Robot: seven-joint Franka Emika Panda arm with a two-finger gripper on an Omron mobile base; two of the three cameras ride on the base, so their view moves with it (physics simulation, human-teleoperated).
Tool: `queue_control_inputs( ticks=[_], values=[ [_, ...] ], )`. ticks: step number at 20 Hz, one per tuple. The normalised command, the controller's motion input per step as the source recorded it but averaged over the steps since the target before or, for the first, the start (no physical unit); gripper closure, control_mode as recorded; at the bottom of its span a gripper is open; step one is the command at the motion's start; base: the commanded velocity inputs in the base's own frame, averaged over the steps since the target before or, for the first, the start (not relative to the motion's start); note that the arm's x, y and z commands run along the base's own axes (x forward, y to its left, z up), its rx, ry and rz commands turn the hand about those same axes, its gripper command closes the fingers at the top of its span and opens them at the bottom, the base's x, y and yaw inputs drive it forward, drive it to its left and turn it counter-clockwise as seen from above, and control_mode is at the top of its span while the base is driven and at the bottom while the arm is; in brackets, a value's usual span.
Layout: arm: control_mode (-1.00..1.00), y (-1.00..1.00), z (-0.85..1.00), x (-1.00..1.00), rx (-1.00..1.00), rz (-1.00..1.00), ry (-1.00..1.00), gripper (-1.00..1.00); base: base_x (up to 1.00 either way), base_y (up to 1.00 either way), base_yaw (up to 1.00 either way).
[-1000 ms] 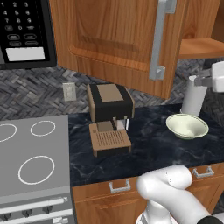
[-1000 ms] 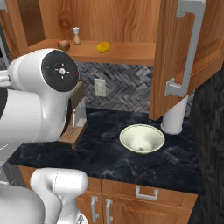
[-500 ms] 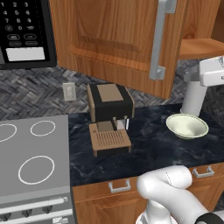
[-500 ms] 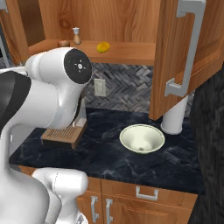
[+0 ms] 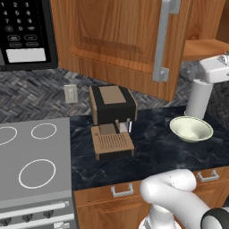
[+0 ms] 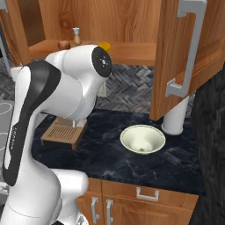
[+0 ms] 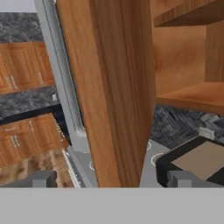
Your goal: Open the cabinet. Pick the apple and mango from the cabinet and place them into the bowl. Then close the cabinet.
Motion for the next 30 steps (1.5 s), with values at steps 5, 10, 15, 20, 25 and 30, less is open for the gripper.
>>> queue_control_inputs(
  ticks=[5,10,15,20,25,30],
  values=[
    [-1.00,-0.14,0.00,0.28,0.00,0.11,0.01,-1.00,0.00,0.00,0.00],
    [-1.00,-0.01,0.00,0.43,0.01,0.08,0.00,-1.00,0.00,0.00,0.00],
    [-1.00,0.00,-0.02,0.32,0.01,0.06,0.00,-1.00,0.00,0.00,0.00],
    [-1.00,0.26,-0.11,0.00,0.00,0.05,0.00,-1.00,0.00,0.00,0.00],
    [-1.00,0.45,-0.15,0.00,0.00,0.02,0.00,-1.00,0.00,0.00,0.00],
    [-1.00,0.39,-0.02,0.00,0.00,0.00,0.00,-1.00,0.00,0.00,0.00]
  ],
)
